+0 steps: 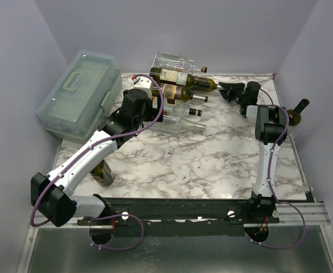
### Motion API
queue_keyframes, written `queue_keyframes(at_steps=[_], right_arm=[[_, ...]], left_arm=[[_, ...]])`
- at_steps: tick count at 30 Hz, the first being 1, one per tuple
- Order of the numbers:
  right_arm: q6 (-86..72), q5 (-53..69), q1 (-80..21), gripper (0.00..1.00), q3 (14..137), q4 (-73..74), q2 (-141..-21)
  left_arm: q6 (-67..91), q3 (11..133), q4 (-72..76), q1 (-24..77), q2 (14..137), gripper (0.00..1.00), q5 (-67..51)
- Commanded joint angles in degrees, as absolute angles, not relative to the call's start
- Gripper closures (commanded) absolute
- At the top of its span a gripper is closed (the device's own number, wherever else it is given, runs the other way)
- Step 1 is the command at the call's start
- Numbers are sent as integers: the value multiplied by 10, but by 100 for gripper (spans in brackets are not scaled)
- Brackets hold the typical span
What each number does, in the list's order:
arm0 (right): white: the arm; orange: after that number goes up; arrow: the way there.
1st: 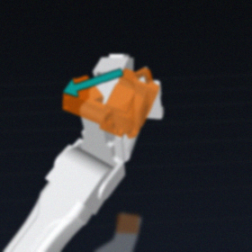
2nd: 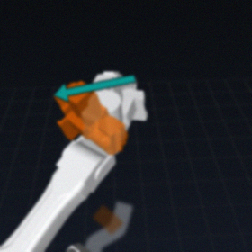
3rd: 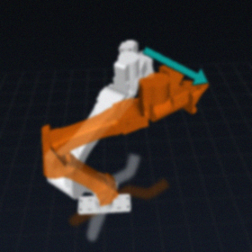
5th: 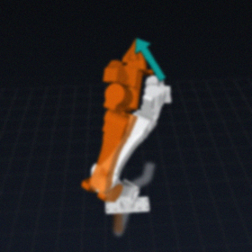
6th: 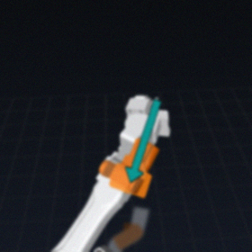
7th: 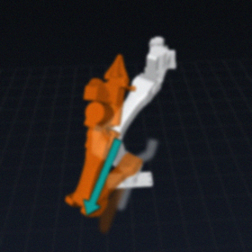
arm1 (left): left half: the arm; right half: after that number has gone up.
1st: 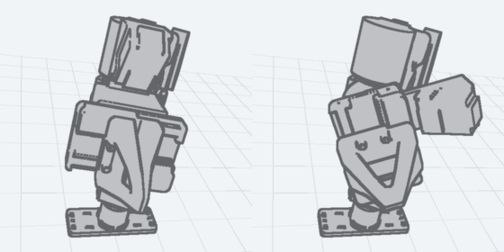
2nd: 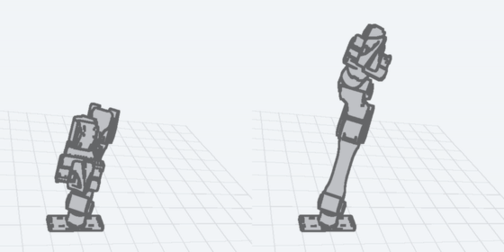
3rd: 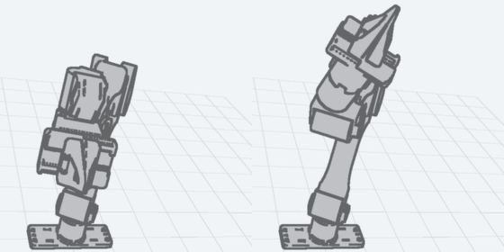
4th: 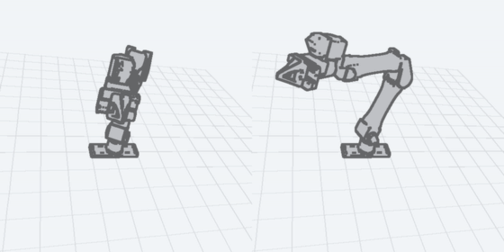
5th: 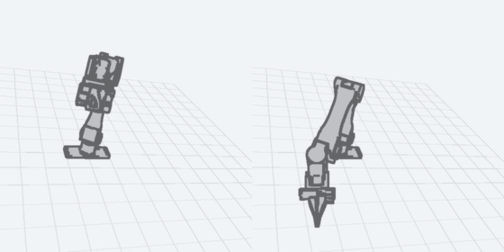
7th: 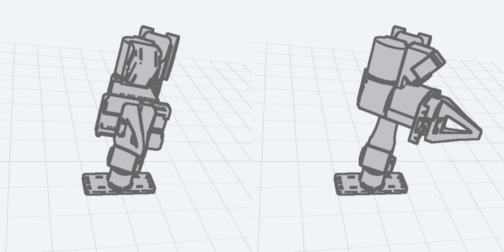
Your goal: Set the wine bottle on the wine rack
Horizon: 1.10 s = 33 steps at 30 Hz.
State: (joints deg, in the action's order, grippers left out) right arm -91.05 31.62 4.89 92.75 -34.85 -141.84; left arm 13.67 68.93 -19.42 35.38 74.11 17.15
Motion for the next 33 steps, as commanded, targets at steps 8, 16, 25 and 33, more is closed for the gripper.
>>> queue_keyframes(at_steps=[8,16,25,33], right_arm=[[-994,318,14,99,993,-455,-1458],[-1010,304,1,100,1020,-462,-1486],[-1011,303,-19,99,1071,-441,-1518],[-1004,311,-29,99,1095,-430,-1534]], left_arm=[[138,699,-199,357,740,1,163],[139,699,-199,358,740,1,162],[138,699,-199,358,740,1,162],[140,699,-199,359,741,1,158]])
